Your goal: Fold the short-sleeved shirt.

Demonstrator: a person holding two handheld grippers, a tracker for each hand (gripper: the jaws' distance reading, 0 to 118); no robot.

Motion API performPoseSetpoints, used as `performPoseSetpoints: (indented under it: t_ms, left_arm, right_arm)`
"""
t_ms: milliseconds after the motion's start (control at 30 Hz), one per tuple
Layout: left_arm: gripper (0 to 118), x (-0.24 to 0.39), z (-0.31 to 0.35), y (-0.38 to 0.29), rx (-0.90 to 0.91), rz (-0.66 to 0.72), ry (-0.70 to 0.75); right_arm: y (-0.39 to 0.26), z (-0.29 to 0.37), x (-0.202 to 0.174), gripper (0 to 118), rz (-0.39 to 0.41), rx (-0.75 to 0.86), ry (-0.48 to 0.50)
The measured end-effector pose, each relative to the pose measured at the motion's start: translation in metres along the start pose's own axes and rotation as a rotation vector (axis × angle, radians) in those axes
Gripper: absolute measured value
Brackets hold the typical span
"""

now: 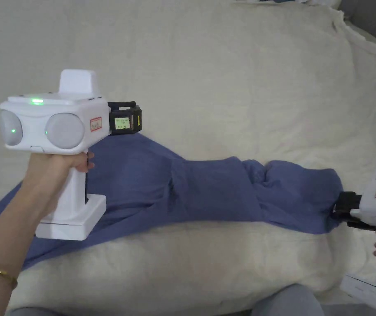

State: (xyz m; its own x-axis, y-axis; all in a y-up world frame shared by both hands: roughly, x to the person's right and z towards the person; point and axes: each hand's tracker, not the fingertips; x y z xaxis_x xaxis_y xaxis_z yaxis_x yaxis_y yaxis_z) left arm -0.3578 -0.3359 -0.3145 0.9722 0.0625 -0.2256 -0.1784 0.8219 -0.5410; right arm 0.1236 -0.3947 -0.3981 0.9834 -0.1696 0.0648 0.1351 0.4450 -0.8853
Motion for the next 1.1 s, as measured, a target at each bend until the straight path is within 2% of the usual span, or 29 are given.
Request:
performPoseSetpoints:
  t_ms: [67, 233, 467, 567, 667, 767, 833, 867, 900, 933, 1100]
  left_arm:
    - [114, -0.006, -0.019, 0.015, -0.062, -0.024, -0.012]
    - [114, -0.028, -0.077, 0.048, -0.269, 0.017, -0.013]
    - [110, -0.055, -0.164, 0.063, -0.465, -0.129, 0.073]
    - [96, -0.059, -0.192, 0.059, -0.482, -0.141, 0.087]
    - [81, -0.06, -0.211, 0.053, -0.505, -0.173, 0.064]
    - [55, -0.059, -0.225, 0.047, -0.563, -0.218, 0.054]
    - [39, -0.063, -0.225, 0.045, -0.574, -0.185, -0.013]
    - [27, -0.063, -0.225, 0.047, -0.576, -0.155, -0.028]
    - [7, -0.062, -0.225, 0.049, -0.58, -0.168, -0.012]
    - [0, -0.063, -0.224, 0.049, -0.582, -0.165, -0.031]
    - [0, -0.057, -0.216, 0.049, -0.578, -0.191, -0.028]
  right_arm:
    - [0.002, 0.002, 0.0, 4, 0.006, 0.007, 0.01]
    - [0.006, -0.002, 0.0, 4, 0.028, 0.021, 0.029]
    - [0.012, -0.015, 0.005, 4, 0.052, 0.013, 0.045]
    - [0.015, -0.019, 0.009, 4, 0.02, 0.018, 0.058]
    - [0.015, -0.018, 0.0, 4, 0.031, 0.03, 0.044]
    - [0.015, -0.021, -0.005, 4, 0.034, 0.026, 0.037]
    - [0.015, -0.023, -0.006, 4, 0.031, 0.02, 0.037]
    - [0.015, -0.024, -0.007, 4, 0.036, 0.017, 0.036]
    - [0.014, -0.024, -0.009, 4, 0.038, 0.015, 0.033]
    - [0.014, -0.025, -0.009, 4, 0.04, 0.012, 0.03]
    - [0.019, -0.026, -0.006, 4, 0.018, 0.011, 0.042]
